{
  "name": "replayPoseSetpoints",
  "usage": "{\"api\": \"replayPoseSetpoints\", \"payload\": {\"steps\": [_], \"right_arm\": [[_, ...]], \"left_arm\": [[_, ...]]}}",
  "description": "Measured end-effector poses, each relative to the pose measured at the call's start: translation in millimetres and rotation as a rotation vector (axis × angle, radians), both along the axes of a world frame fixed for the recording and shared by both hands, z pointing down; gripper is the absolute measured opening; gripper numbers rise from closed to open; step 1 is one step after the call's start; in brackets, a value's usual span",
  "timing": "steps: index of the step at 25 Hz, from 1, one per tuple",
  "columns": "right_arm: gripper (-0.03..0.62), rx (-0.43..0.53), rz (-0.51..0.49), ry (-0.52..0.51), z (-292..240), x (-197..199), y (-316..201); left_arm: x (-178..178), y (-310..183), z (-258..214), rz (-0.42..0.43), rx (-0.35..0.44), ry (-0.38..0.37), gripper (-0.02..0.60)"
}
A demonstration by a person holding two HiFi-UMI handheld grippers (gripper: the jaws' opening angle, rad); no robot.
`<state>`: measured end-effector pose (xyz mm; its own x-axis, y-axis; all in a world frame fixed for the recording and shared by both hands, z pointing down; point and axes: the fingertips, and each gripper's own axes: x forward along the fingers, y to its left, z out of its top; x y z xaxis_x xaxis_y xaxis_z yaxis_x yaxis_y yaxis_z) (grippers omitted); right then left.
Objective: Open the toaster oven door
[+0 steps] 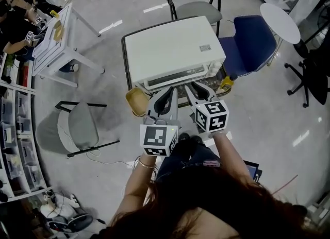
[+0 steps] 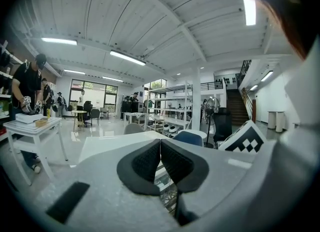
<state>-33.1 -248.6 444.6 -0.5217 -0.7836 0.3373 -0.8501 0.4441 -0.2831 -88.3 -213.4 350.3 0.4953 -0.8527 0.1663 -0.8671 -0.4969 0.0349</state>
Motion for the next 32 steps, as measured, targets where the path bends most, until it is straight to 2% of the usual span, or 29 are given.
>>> {"api": "replayPoseSetpoints", "payload": {"steps": [10,26,32], "right_arm": [[0.114,-0.099,0.033,-0.091,26.6,-2.9,-11.4],[0.176,-0.249,0.081,-0.311,59.4,-4.5,-32.1],[0.197,-0.302,0.108,-0.425,67.3,-3.1,-38.3]], "left_arm": [[-5.0,-9.4,10.7,-0.002,-0.022,0.000,0.015],[-11.5,-24.1,30.1,-0.006,-0.060,-0.012,0.015],[-10.4,-27.8,32.1,-0.004,-0.070,-0.011,0.015]]}}
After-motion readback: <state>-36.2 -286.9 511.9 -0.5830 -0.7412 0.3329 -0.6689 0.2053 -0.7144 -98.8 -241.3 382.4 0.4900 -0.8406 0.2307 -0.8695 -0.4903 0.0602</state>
